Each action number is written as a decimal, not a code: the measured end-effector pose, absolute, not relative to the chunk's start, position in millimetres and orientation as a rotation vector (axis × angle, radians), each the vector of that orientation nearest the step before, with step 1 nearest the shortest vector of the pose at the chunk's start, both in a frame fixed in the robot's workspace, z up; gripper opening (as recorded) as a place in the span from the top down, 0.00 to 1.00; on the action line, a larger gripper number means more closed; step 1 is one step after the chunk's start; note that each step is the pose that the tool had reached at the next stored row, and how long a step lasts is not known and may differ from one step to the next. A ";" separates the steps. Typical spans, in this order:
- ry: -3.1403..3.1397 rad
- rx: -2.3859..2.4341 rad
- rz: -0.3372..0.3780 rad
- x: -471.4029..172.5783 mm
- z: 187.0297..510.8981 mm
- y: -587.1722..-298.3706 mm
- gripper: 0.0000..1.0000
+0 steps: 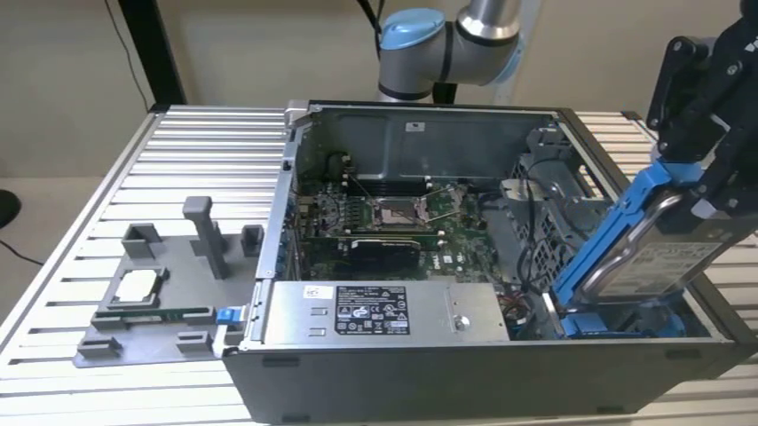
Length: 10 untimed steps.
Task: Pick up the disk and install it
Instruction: 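Pick up the disk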
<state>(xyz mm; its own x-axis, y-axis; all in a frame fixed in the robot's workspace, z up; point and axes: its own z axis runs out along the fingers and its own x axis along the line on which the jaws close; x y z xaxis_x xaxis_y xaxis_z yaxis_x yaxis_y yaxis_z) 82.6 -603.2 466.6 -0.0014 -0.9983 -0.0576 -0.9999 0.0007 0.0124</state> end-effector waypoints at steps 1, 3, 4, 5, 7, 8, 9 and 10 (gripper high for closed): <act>2.199 -2.197 0.077 84.2 464.8 -603.2 1.00; 2.199 -2.197 0.077 86.9 461.8 -603.2 1.00; 2.199 -2.197 0.077 87.9 460.4 -603.2 1.00; 2.199 -2.197 0.077 88.2 459.2 -603.2 1.00; 2.199 -2.197 0.077 88.3 456.6 -603.2 1.00; 2.200 -2.196 0.077 88.4 455.6 -603.2 1.00; 2.201 -2.195 0.077 88.5 454.6 -603.2 1.00; 2.202 -2.194 0.076 88.7 453.6 -603.1 1.00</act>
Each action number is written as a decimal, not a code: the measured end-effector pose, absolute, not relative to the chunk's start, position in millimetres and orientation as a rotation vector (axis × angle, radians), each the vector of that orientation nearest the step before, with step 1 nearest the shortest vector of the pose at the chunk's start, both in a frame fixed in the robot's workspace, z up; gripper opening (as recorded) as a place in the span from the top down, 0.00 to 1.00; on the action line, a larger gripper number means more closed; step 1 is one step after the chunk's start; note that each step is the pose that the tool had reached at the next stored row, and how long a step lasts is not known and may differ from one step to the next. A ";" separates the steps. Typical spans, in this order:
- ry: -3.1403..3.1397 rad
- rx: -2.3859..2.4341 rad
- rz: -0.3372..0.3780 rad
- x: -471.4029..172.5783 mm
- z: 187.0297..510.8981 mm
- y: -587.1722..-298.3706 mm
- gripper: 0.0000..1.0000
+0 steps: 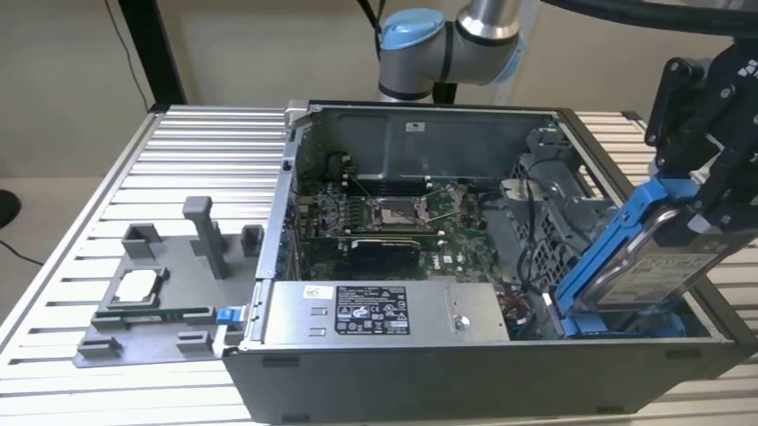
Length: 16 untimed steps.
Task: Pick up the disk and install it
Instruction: 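Pick up the disk, then insert the disk into the insertion slot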
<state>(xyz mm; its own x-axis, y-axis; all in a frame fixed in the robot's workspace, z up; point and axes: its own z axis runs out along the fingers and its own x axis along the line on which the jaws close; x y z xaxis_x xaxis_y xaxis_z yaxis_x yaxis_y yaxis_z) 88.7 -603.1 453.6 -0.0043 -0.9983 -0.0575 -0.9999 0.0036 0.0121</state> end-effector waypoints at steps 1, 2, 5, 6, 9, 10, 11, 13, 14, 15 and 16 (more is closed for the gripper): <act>2.205 -2.191 0.076 88.8 452.7 -603.0 1.00; 2.208 -2.187 0.076 88.8 452.1 -602.7 1.00; 2.218 -2.175 0.073 88.9 451.4 -600.8 1.00; 2.219 -2.172 0.072 88.9 451.3 -599.8 1.00; 2.221 -2.168 0.070 88.9 450.7 -597.9 1.00; 2.221 -2.167 0.069 88.9 450.4 -597.7 1.00; 2.221 -2.166 0.068 88.9 450.0 -597.6 1.00; 2.220 -2.165 0.065 88.9 448.1 -597.5 1.00; 2.220 -2.164 0.064 88.9 447.0 -597.4 1.00; 2.219 -2.163 0.062 88.8 445.7 -597.3 1.00; 2.219 -2.162 0.060 88.9 444.4 -597.2 1.00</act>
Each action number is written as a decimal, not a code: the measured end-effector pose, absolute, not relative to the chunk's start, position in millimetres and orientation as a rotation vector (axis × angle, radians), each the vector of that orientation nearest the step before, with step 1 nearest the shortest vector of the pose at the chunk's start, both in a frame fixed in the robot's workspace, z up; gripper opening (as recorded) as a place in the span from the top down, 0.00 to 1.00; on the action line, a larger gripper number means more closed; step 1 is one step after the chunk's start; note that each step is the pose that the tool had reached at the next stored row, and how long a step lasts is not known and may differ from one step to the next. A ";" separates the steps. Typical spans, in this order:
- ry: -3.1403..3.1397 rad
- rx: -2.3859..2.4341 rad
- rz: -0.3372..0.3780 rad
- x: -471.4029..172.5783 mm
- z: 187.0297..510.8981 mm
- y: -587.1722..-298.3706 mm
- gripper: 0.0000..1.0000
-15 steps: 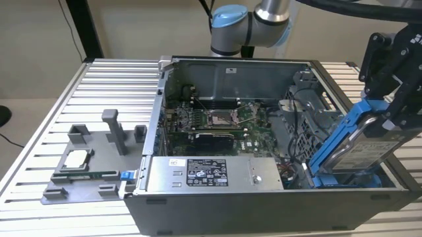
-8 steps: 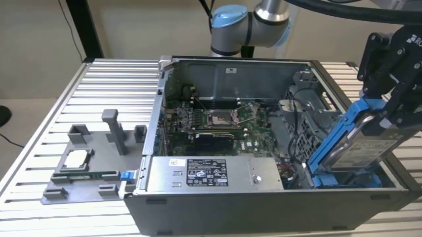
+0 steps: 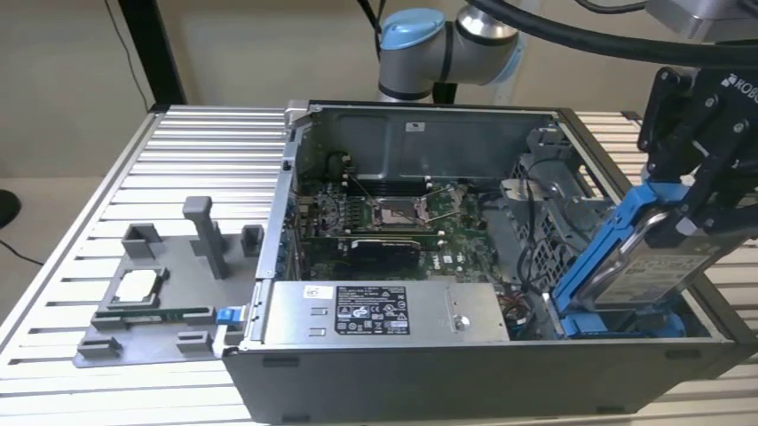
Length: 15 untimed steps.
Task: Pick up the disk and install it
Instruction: 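Insert the disk into the insertion slot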
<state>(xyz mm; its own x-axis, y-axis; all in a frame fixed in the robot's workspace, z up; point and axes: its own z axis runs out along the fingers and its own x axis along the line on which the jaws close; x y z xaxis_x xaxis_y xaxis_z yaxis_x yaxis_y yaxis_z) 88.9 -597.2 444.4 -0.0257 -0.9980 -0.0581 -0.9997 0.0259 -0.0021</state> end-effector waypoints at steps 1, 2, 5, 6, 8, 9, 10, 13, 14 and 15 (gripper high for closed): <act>2.219 -2.161 0.059 88.9 443.1 -597.0 1.00; 2.219 -2.159 0.058 88.8 442.0 -596.8 1.00; 2.222 -2.154 0.055 88.9 437.3 -596.3 1.00; 2.224 -2.151 0.055 88.9 435.6 -596.2 1.00; 2.229 -2.146 0.054 88.9 431.9 -596.1 1.00; 2.230 -2.146 0.054 88.9 430.7 -596.1 1.00; 2.230 -2.146 0.053 88.9 430.6 -596.1 1.00; 2.231 -2.146 0.053 88.9 430.5 -596.1 1.00; 2.230 -2.146 0.052 88.9 430.5 -596.1 1.00; 2.231 -2.146 0.052 88.9 430.5 -596.1 0.00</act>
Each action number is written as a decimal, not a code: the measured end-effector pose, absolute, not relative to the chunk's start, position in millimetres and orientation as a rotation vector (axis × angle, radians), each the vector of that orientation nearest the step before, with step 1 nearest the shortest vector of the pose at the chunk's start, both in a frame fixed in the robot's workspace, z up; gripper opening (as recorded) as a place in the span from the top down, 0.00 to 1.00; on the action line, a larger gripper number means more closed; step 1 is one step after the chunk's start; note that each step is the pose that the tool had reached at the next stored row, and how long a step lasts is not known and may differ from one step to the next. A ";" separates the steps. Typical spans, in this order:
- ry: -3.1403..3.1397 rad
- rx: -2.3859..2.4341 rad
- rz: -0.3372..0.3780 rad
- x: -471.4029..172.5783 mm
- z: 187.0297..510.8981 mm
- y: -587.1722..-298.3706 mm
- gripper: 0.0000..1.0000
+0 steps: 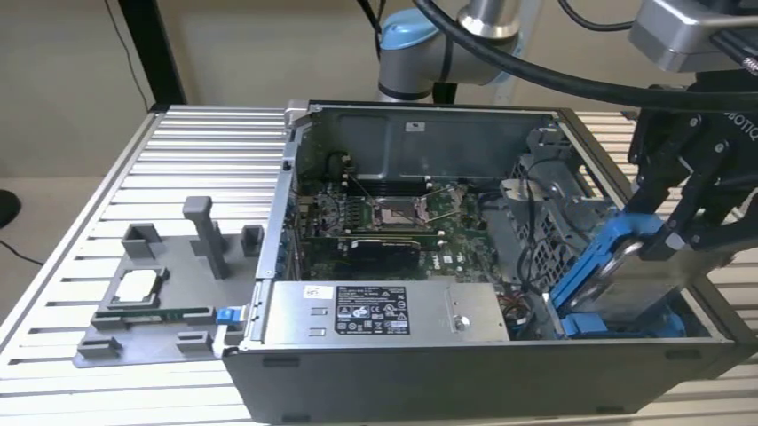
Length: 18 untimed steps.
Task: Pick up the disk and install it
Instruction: 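Insert the disk into the insertion slot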
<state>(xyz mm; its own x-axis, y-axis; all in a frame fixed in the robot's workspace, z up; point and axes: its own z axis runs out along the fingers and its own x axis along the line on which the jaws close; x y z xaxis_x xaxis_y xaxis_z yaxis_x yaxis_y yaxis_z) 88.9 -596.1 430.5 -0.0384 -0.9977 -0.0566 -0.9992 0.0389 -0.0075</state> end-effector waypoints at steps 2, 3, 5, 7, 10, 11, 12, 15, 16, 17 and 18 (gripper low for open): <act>2.230 -2.146 0.053 88.8 430.3 -596.1 0.00; 2.230 -2.146 0.053 88.9 430.3 -596.1 0.00; 2.230 -2.146 0.053 88.9 430.2 -596.1 0.00; 2.230 -2.146 0.053 88.8 430.2 -596.1 0.00; 2.226 -2.142 0.059 88.9 430.0 -596.1 0.00; 2.221 -2.136 0.071 89.0 429.5 -596.0 0.00; 2.217 -2.130 0.080 89.3 428.4 -596.0 0.00; 2.219 -2.122 0.087 90.8 423.2 -596.8 0.00; 2.221 -2.120 0.088 91.3 421.5 -596.9 0.00; 2.221 -2.118 0.088 91.8 420.1 -596.9 0.00; 2.222 -2.118 0.087 92.0 420.0 -596.9 0.00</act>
